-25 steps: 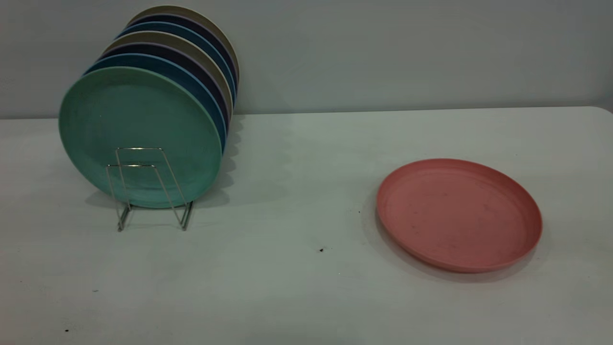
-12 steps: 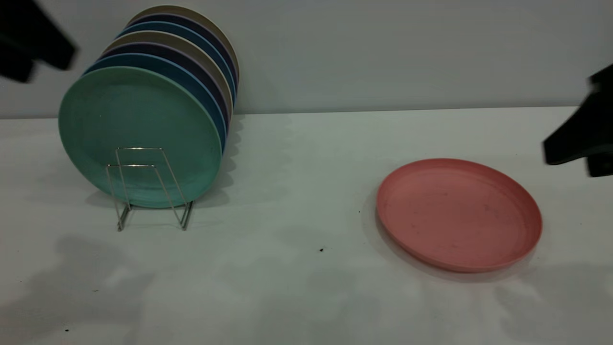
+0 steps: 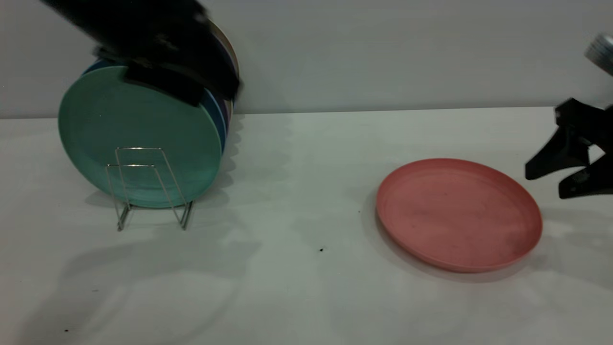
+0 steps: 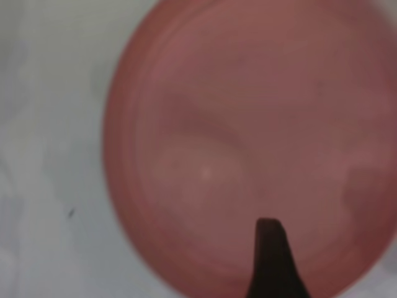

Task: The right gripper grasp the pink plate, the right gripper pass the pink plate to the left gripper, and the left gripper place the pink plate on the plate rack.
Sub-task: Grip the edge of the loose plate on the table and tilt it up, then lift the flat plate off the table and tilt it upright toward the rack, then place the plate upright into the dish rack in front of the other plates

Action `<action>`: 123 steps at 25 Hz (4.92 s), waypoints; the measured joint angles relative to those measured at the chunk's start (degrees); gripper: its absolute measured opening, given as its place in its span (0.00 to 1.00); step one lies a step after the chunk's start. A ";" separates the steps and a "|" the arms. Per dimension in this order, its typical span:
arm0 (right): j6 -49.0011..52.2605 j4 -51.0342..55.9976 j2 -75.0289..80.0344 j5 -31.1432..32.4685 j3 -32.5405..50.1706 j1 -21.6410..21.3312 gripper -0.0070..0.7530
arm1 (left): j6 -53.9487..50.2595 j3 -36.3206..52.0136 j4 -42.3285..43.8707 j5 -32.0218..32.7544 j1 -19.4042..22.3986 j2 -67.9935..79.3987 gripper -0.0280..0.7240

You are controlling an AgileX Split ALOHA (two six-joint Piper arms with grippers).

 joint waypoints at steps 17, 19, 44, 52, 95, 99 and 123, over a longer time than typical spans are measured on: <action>-2.04 0.35 19.95 9.72 -12.35 -4.31 0.67 | -0.08 -2.39 -3.82 -6.45 -8.60 9.59 0.82; -2.43 0.71 21.07 11.70 -12.60 -4.15 0.64 | -0.08 -2.39 -3.87 -6.45 -8.60 9.59 0.82; -20.06 6.20 23.11 27.40 -12.78 1.18 0.03 | -0.18 -2.39 -12.35 -8.91 -8.60 9.59 0.82; -21.06 7.95 23.11 31.96 -12.78 3.76 0.03 | 0.05 -2.45 -14.27 -9.67 -8.60 9.75 0.82; -14.33 10.07 -0.41 34.19 -12.47 -2.00 0.62 | 21.94 -2.43 -13.38 -10.88 -6.66 4.91 0.19; -5.74 -0.35 -11.19 35.12 -12.34 -2.74 0.57 | 33.69 -2.43 -13.38 -8.31 -2.21 -4.17 0.19; 35.21 -45.59 -79.48 40.07 -3.62 -2.14 0.34 | 68.59 -2.43 12.02 2.58 13.99 -13.54 0.19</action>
